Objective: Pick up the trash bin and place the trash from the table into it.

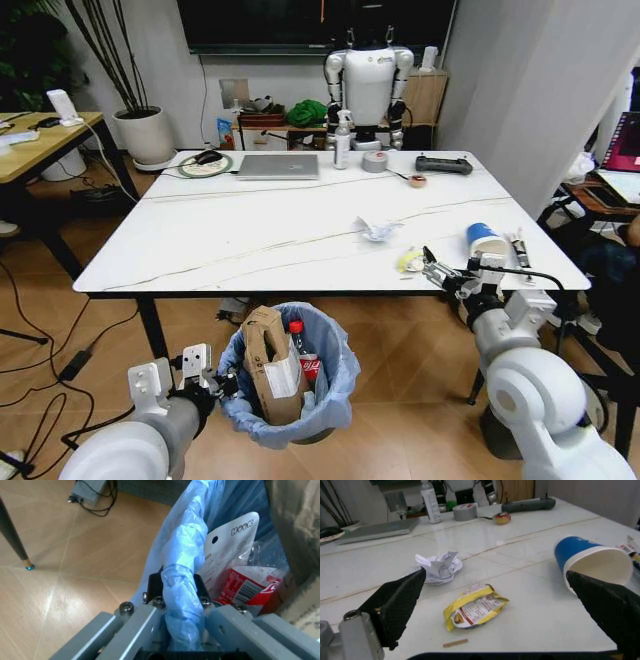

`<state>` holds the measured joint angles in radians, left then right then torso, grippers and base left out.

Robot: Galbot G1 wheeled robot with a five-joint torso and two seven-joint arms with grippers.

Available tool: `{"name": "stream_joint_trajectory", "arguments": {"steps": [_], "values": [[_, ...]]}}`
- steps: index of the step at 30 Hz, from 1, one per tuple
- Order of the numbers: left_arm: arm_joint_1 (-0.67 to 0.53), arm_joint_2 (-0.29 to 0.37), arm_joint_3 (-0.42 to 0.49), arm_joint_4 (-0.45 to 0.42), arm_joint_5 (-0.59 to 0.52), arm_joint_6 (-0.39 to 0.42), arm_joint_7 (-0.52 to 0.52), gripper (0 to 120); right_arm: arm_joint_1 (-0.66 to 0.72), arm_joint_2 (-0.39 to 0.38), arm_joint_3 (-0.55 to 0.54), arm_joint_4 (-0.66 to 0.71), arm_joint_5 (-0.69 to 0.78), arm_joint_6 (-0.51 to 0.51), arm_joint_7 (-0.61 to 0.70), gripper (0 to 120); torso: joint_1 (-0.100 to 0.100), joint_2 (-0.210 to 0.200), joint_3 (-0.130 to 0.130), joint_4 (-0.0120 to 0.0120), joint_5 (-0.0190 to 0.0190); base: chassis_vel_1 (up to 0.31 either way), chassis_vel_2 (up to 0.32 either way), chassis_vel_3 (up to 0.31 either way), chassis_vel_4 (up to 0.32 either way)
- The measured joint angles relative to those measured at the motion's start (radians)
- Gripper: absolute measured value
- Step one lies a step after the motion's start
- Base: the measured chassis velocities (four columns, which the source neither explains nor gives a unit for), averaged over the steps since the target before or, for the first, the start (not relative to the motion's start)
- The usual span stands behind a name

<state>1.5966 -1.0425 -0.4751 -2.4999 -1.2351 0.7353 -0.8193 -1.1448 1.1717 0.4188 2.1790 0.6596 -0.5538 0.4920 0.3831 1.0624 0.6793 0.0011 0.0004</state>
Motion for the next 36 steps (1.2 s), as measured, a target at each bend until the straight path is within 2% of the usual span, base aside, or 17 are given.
{"name": "stream_joint_trajectory", "arguments": {"steps": [3,9,17,22,25,27,29,33,35,36], "values": [[0.003,0.009,-0.001,0.0,0.0,0.0,-0.001,0,0.093,-0.007,-0.054,-0.089,0.108,-0.019,0.062,100,0.0,0.0,0.0,0.0,-0.0006,0.055,0.059,-0.058,-0.024],[0.006,0.011,-0.001,0.0,0.001,0.0,-0.003,0,0.178,0.004,-0.126,-0.193,0.197,-0.031,0.139,100,0.0,0.0,0.0,-0.0003,-0.0004,0.047,0.054,-0.044,-0.032],[0.01,0.009,-0.004,0.0,0.002,0.0,-0.004,0,0.233,0.026,-0.158,-0.286,0.208,-0.036,0.186,100,0.0,0.0,0.0,-0.0006,-0.0003,0.0,0.0,0.0,0.0],[0.008,0.009,-0.005,0.0,0.002,0.0,-0.004,0,0.235,0.024,-0.159,-0.297,0.196,-0.034,0.184,100,0.0,0.0,0.0,-0.0007,-0.0005,0.0,0.0,0.0,0.0],[0.006,0.009,-0.006,0.0,0.002,0.0,-0.004,0,0.246,0.017,-0.17,-0.306,0.195,-0.034,0.181,88,0.0,0.0,0.0,-0.0005,-0.0005,0.0,0.0,0.0,0.0],[0.006,0.009,-0.006,0.0,0.002,0.0,-0.004,0,0.248,0.016,-0.172,-0.308,0.195,-0.034,0.181,87,0.0,0.0,0.0,-0.0005,-0.0005,0.0,0.0,0.0,0.0],[0.004,0.009,-0.006,0.0,0.001,0.0,-0.004,0,0.255,0.012,-0.181,-0.32,0.196,-0.034,0.18,75,0.0,0.0,0.0,-0.0006,-0.0004,0.0,0.0,0.0,0.0],[0.003,0.009,-0.006,0.0,0.0,0.0,-0.004,0,0.265,0.004,-0.19,-0.336,0.192,-0.034,0.181,60,0.0,0.0,0.0,-0.0004,-0.0004,0.0,0.0,0.0,0.0],[0.003,0.009,-0.007,0.0,-0.001,0.0,-0.004,0,0.266,0.001,-0.192,-0.339,0.188,-0.035,0.181,57,0.0,0.0,0.0,-0.0004,-0.0005,0.0,0.0,0.0,0.0],[0.002,0.009,-0.007,0.0,-0.002,0.0,-0.004,0,0.267,-0.005,-0.196,-0.344,0.181,-0.036,0.181,50,0.0,0.0,0.0,-0.0005,-0.0005,0.0,0.0,0.0,0.0]]}}
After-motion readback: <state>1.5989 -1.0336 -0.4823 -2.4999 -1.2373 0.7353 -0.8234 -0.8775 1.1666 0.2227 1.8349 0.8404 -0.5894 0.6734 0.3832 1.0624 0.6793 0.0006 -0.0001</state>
